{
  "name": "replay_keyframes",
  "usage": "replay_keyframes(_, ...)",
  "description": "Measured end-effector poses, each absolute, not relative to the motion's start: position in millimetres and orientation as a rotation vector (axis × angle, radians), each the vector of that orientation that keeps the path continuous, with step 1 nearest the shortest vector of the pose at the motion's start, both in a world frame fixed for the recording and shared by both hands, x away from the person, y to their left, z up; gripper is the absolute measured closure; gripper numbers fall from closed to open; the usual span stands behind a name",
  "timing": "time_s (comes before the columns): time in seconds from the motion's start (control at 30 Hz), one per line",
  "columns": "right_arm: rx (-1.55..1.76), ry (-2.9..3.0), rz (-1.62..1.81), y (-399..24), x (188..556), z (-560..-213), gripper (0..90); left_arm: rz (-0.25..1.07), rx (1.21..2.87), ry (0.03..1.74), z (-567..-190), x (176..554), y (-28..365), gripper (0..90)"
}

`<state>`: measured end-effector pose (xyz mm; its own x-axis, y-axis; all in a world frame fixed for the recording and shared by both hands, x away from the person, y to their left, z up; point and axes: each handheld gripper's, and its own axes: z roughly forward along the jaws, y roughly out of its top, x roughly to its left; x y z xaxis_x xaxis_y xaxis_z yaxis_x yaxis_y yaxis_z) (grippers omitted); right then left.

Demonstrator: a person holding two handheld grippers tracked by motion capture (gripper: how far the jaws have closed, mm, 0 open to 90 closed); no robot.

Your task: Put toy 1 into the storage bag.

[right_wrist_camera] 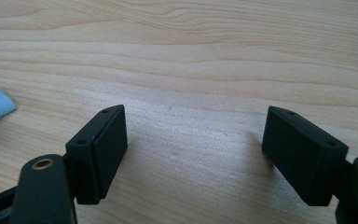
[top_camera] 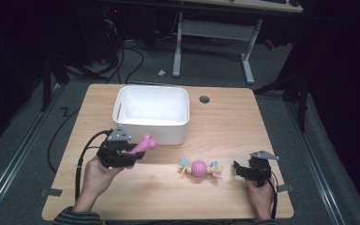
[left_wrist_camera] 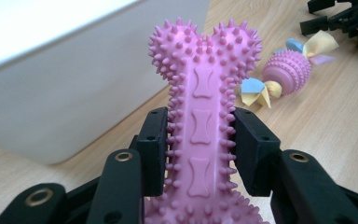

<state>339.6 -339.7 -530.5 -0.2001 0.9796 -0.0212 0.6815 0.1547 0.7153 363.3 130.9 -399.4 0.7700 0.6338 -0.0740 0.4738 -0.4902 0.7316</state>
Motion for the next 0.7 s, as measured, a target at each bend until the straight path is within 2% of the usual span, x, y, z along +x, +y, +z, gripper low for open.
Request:
replay_keyframes(0.33,1.576,1.948,0.800,-339.6,339.4,-530.5,21.9,0.274,2.204,0.784,-375.3,371.0,120.6,59.0)
replay_keyframes(0.7,1.576,1.949,0.799,-339.6,339.3,-530.5,22.0,0.262,2.147,0.798,-356.3,384.7,115.9,58.8)
